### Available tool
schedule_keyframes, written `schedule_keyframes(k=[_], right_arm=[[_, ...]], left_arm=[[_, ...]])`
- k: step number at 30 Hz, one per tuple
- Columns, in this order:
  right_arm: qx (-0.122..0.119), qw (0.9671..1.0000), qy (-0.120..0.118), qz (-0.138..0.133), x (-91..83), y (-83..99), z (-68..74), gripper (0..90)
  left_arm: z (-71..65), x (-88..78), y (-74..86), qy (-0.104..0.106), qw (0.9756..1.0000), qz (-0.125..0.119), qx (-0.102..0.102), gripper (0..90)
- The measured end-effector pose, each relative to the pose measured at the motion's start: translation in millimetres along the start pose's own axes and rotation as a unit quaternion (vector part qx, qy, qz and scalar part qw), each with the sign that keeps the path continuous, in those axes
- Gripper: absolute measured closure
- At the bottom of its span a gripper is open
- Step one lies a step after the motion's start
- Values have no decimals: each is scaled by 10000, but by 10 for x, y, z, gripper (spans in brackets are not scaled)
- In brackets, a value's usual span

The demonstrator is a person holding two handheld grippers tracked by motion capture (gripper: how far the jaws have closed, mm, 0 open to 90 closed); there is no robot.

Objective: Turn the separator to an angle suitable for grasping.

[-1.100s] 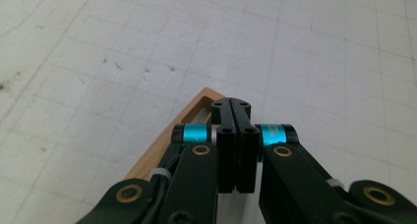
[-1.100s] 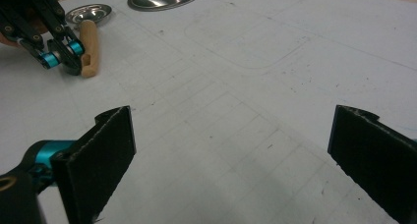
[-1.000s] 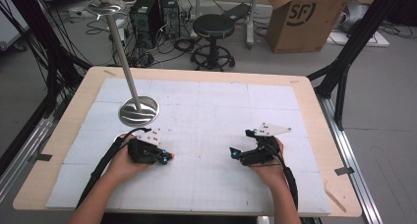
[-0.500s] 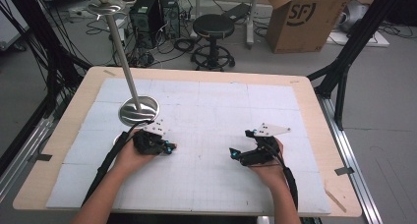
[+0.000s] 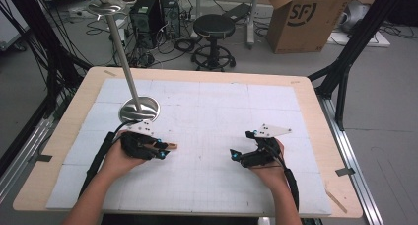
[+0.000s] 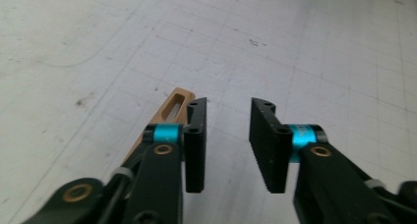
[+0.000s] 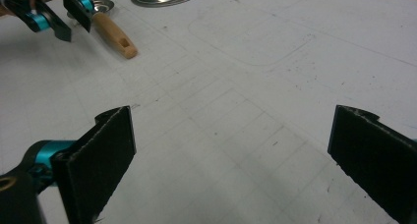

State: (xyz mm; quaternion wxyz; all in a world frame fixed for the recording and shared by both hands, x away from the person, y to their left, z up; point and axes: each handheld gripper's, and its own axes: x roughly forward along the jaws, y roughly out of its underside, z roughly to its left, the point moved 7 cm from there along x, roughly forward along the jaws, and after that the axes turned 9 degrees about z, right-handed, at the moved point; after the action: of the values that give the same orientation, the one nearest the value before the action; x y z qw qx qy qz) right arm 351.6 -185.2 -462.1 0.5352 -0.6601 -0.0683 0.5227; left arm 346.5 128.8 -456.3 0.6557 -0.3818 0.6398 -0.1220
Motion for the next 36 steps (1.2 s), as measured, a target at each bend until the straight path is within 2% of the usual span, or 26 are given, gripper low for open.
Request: schedule_keyframes(k=[4, 7, 10, 18, 19, 20, 21, 23, 27, 32, 36], right_arm=[[14, 10000, -11, 25, 1, 3, 7, 26], [11, 10000, -14, 24, 7, 3, 11, 26], [19, 10000, -26, 37, 8, 6, 11, 26], [17, 10000, -41, 75, 21, 13, 20, 26], [11, 9999, -48, 104, 32, 18, 26, 26], [11, 9999, -48, 104, 32, 18, 26, 26], [-8, 9999, -47, 113, 40, 20, 27, 26], [-36, 9999, -66, 144, 54, 24, 32, 26], [-10, 10000, -72, 34, 11, -1, 44, 25], [39, 10000, -61, -45, -37, -7, 45, 26], [37, 10000, -61, -49, -37, -9, 46, 25]], left_arm=[[3, -140, 60, -7, 9999, -139, -41, 622], [1, -278, 151, -22, 9995, -309, -58, 552], [2, -331, 195, -39, 9992, -391, -92, 511], [79, -527, 315, -67, 9971, -737, -191, 412], [96, -565, 333, -104, 9963, -818, -250, 359], [96, -565, 333, -104, 9963, -818, -250, 323], [104, -578, 339, -139, 9960, -834, -273, 323], [109, -615, 346, -183, 9953, -918, -241, 242], [112, -671, 365, -129, 9945, -1021, -190, 207], [144, -725, 403, -106, 9937, -1095, -219, 169], [164, -757, 430, -101, 9934, -1124, -208, 79]])
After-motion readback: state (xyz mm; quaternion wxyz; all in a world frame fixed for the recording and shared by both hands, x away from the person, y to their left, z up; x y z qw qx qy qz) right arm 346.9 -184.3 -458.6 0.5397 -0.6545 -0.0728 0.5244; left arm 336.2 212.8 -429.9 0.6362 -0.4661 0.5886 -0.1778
